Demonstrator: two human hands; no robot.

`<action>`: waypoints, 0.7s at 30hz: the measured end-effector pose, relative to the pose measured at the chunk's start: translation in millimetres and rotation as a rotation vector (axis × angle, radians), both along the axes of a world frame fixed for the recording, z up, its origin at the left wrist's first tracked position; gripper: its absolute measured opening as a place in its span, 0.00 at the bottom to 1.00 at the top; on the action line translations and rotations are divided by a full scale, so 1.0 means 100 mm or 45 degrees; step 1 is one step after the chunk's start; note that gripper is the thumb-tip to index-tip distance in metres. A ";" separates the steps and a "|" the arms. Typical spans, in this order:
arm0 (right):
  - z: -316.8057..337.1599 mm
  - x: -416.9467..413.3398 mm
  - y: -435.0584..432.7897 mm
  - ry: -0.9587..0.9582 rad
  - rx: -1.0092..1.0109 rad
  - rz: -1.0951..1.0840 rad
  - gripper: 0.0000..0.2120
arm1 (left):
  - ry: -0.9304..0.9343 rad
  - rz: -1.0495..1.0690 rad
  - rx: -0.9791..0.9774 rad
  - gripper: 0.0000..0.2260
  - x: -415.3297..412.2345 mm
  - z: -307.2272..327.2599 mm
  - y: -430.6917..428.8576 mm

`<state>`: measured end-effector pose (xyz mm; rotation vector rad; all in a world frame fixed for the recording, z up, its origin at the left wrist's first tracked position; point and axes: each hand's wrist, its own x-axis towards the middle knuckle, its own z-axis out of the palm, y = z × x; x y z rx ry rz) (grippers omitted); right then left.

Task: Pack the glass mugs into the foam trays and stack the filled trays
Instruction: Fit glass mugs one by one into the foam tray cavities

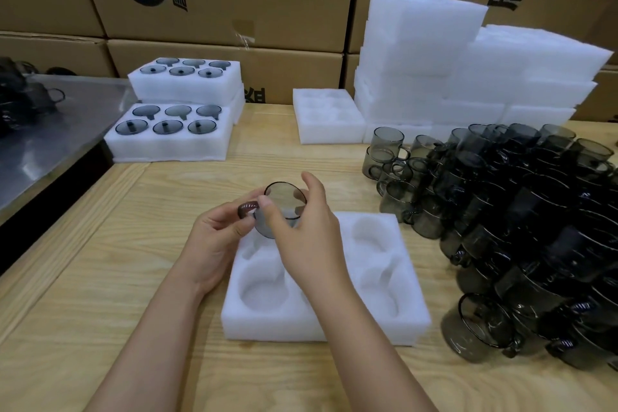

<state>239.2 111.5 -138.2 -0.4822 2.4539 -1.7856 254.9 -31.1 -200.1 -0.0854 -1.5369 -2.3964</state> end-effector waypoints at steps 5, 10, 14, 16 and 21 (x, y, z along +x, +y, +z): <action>0.07 -0.12 -0.01 0.092 0.091 -0.012 0.26 | 0.049 -0.108 -0.124 0.20 0.00 0.00 -0.04; 0.29 -0.37 0.53 0.161 0.168 -0.034 0.23 | -0.130 -0.119 -0.274 0.31 -0.02 -0.05 -0.05; 0.36 -0.57 1.08 0.166 0.429 -0.006 0.25 | -0.148 -0.069 -0.238 0.27 -0.04 -0.07 -0.06; 0.31 -0.62 1.19 0.124 0.495 0.045 0.24 | -0.145 -0.053 -0.243 0.27 -0.04 -0.08 -0.06; 0.15 -0.65 1.24 0.162 0.594 0.101 0.23 | -0.145 -0.055 -0.261 0.27 -0.04 -0.08 -0.05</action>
